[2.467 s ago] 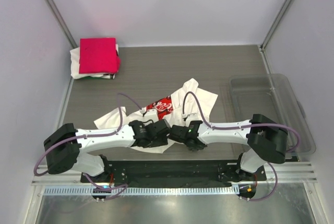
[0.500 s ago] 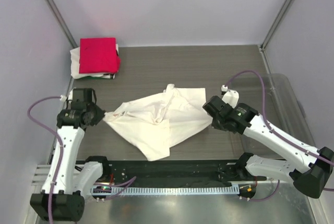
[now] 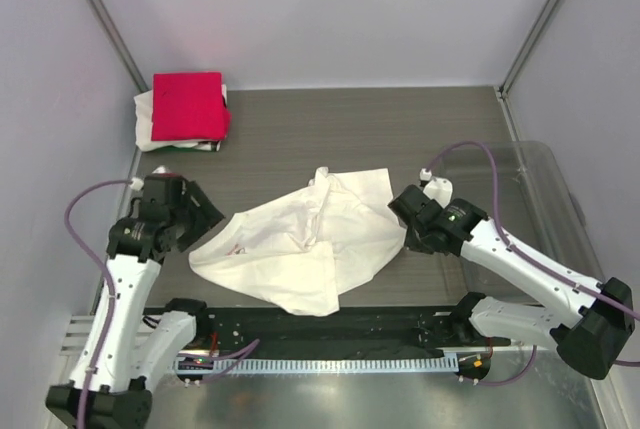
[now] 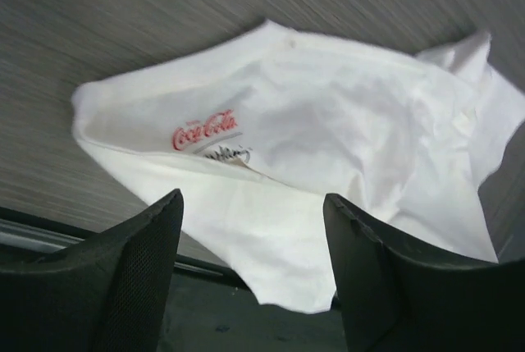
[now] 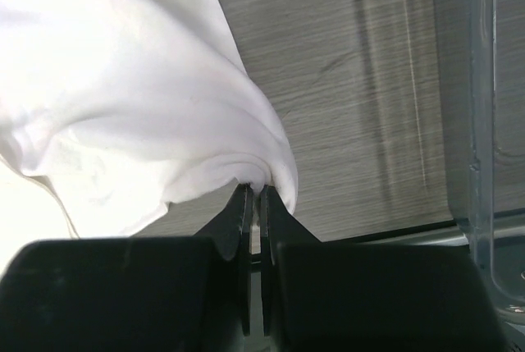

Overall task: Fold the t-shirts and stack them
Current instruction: Flatten the tshirt out

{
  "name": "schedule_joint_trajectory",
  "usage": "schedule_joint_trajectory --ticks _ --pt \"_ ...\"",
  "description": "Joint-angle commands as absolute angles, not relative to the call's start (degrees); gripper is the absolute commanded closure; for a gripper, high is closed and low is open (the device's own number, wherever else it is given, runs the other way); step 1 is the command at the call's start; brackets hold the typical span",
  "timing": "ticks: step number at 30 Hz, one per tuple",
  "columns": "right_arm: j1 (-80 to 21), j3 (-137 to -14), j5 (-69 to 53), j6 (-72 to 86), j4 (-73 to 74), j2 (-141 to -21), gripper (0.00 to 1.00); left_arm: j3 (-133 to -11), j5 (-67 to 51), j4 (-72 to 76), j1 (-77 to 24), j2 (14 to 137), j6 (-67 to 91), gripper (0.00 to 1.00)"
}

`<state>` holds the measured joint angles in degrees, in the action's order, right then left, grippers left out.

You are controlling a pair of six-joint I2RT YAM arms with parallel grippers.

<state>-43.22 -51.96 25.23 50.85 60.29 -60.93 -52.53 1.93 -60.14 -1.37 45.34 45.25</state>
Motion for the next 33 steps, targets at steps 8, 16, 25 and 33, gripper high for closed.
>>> schedule_joint_trajectory --ticks 8,16,25,33 --pt "-43.07 -49.31 21.89 49.84 53.97 -64.34 0.99 -59.67 12.74 -45.02 -45.39 67.30 57.56 0.43" --pt "-42.98 -47.81 21.62 49.92 53.88 -63.02 0.99 -73.81 14.50 -44.12 -55.81 93.24 58.80 0.51" --pt "-42.89 -47.29 20.74 50.10 53.96 -61.79 0.99 -82.35 18.19 -50.62 -57.48 105.19 58.01 0.50" --pt "-42.98 -46.93 20.74 49.57 53.88 -61.53 0.99 -85.34 19.77 -54.75 -58.53 109.95 57.30 0.50"
